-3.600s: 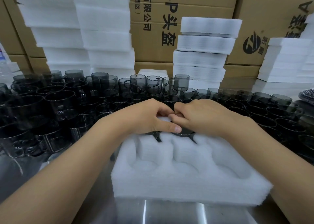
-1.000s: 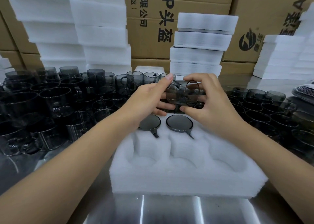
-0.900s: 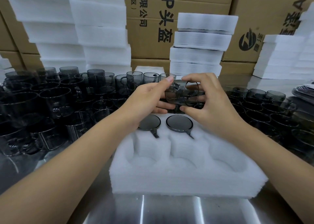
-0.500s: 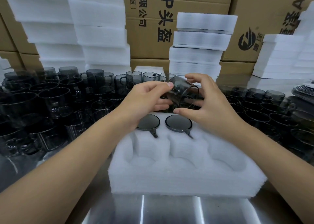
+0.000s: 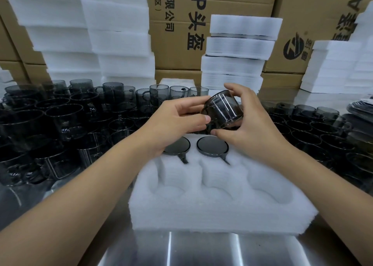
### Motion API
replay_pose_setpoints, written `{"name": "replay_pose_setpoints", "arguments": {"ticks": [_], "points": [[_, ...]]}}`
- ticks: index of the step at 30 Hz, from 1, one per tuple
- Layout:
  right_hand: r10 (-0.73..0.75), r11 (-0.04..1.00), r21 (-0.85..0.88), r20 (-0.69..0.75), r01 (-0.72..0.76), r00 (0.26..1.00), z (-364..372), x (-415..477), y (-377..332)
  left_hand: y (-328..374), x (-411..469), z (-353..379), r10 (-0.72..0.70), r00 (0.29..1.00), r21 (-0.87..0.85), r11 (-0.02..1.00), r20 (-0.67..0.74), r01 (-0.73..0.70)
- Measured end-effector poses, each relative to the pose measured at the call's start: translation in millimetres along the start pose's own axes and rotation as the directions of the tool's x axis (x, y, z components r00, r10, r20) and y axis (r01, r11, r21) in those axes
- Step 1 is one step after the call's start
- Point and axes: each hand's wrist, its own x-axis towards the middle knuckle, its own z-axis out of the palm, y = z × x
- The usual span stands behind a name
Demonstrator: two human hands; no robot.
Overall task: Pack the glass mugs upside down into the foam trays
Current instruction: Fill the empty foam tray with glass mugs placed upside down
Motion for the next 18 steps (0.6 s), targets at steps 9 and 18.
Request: {"name": "replay_pose_setpoints", "arguments": {"ticks": [9,18], "points": [[-0.039,0.998,0.051,-0.057,0.042,0.998,-2.1,-0.6,-5.5,-0.5,-0.3,0.7,-0.053,0.998,0.052,0.997,0.041,0.051],[0.123,0.95,0.256,0.209,-0.176,0.97,-48.9,16.1,-2.2,1.5,-1.5,2.4,-0.108,0.994,0.077,0.991,0.005,0.107]]}}
